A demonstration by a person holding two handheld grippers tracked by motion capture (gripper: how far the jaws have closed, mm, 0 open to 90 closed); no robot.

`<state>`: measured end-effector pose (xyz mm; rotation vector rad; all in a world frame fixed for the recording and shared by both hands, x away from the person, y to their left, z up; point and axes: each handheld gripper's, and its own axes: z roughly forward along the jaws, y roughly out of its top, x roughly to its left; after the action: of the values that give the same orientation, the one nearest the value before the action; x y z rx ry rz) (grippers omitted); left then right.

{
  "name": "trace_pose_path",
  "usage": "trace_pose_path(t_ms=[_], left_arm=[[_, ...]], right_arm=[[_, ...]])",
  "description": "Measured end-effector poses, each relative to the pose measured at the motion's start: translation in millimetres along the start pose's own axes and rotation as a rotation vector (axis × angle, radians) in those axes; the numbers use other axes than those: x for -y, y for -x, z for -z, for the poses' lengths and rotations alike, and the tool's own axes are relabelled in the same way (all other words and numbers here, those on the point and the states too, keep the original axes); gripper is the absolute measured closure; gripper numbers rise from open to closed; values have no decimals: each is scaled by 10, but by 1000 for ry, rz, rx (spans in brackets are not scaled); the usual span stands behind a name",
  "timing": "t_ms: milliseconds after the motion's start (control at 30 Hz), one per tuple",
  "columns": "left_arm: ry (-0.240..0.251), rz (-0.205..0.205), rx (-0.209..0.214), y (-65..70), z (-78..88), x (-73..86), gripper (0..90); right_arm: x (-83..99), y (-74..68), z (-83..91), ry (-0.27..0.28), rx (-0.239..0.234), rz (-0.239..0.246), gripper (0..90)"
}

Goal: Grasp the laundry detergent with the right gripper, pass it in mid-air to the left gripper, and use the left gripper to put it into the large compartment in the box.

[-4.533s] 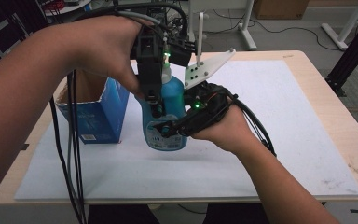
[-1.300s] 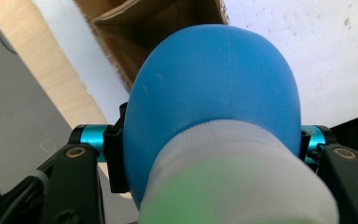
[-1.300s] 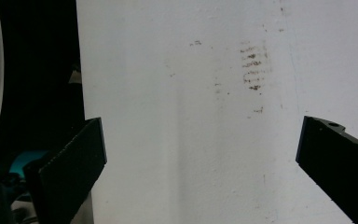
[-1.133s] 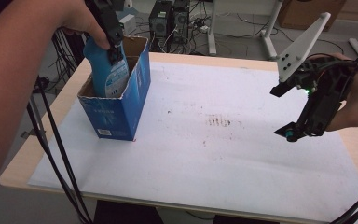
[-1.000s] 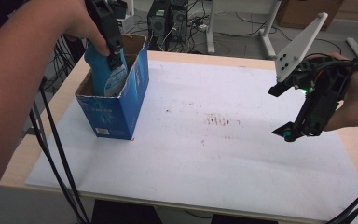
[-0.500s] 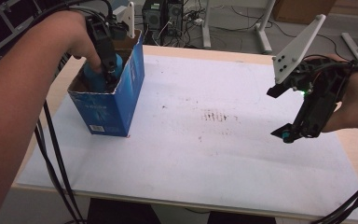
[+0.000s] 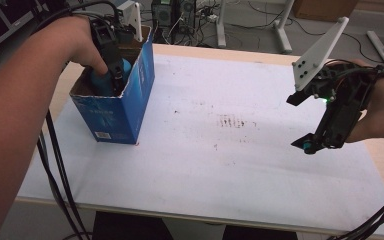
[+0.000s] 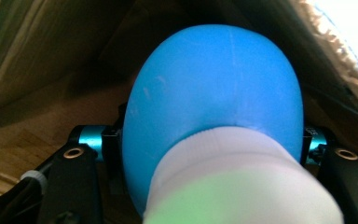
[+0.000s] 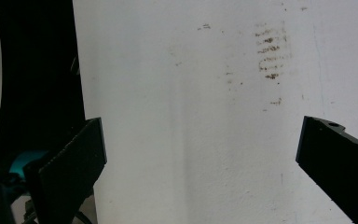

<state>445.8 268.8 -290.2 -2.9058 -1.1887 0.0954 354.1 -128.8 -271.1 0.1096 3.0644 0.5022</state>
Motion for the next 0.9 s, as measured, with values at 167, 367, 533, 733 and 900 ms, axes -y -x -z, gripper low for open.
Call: trace_pose_path(t_ms=[167, 367, 533, 733, 900], left_arm=[[11, -20, -19, 8, 9, 6, 296], [7, -3, -8, 23, 104, 20, 285], [4, 7, -27, 28, 215, 42, 267], [21, 18, -41, 66, 338, 68, 248], [23, 14, -53, 95, 489, 108, 248]], right_arm=[[-6, 7, -10, 0, -2, -2, 6], [-1, 5, 2, 2, -2, 3, 6], [8, -12, 25, 7, 2, 4, 6], [18, -30, 59, 6, 1, 4, 6], [19, -31, 112, 1, 7, 3, 6]])
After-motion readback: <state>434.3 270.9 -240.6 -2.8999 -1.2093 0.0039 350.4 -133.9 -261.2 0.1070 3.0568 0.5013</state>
